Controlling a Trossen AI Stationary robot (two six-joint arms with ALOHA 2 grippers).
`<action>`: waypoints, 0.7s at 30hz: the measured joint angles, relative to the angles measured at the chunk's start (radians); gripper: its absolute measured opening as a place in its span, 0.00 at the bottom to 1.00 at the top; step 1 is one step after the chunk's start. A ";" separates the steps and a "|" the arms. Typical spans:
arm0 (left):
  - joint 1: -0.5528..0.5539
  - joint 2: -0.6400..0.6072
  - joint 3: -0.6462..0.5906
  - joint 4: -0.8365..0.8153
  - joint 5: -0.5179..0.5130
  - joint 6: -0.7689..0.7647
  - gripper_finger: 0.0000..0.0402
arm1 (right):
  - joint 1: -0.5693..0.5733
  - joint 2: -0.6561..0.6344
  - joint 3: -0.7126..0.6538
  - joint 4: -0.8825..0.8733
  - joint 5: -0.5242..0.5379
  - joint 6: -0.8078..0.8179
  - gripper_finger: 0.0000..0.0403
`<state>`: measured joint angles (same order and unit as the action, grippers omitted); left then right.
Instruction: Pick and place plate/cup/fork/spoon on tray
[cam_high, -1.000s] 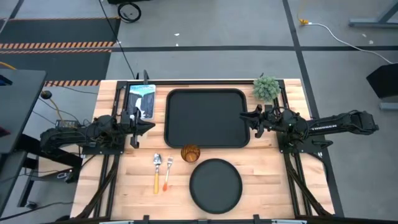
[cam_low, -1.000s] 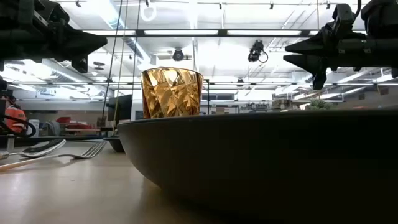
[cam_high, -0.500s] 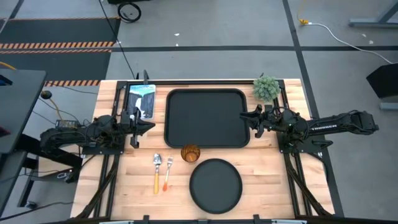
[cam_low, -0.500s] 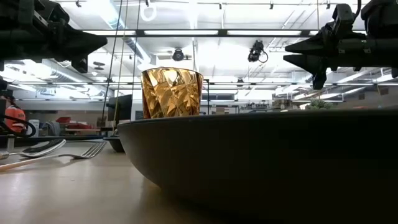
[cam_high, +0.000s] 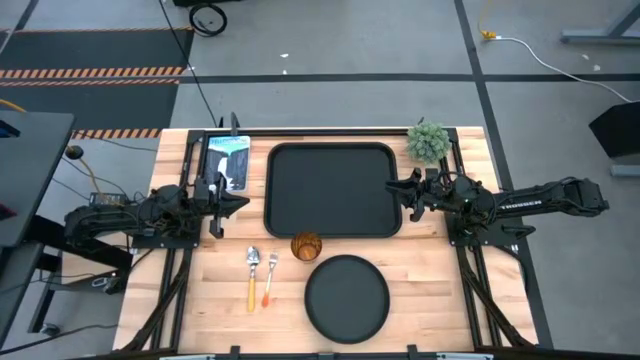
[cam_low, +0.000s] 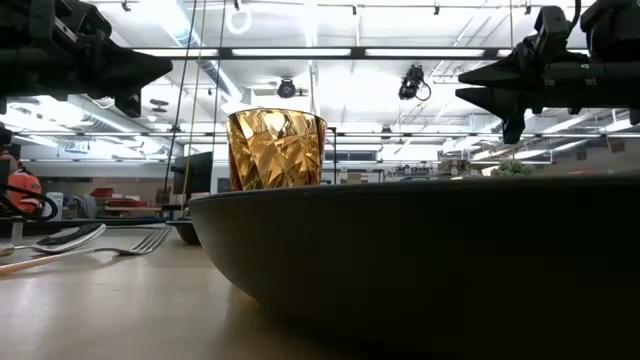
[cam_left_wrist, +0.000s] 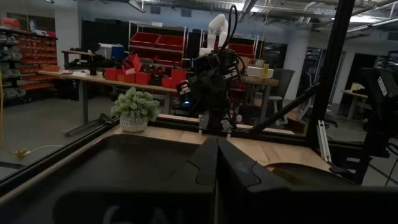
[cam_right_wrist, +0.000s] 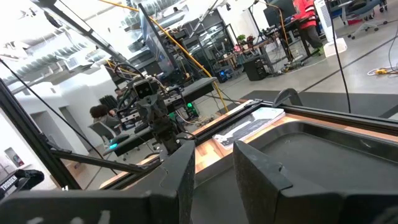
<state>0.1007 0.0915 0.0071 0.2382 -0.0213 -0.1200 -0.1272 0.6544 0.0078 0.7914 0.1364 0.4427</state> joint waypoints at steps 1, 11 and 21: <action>0.000 0.000 0.000 0.000 0.000 0.000 0.03 | 0.000 0.000 0.000 0.000 0.000 0.000 0.29; 0.000 0.000 0.000 0.000 0.000 0.000 0.03 | 0.000 0.000 0.000 0.000 0.000 0.000 0.29; 0.000 0.000 0.000 0.071 0.000 -0.181 0.03 | 0.000 0.000 0.000 0.000 0.000 0.000 0.29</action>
<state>0.1008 0.0914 0.0071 0.3088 -0.0217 -0.3011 -0.1273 0.6542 0.0078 0.7914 0.1364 0.4427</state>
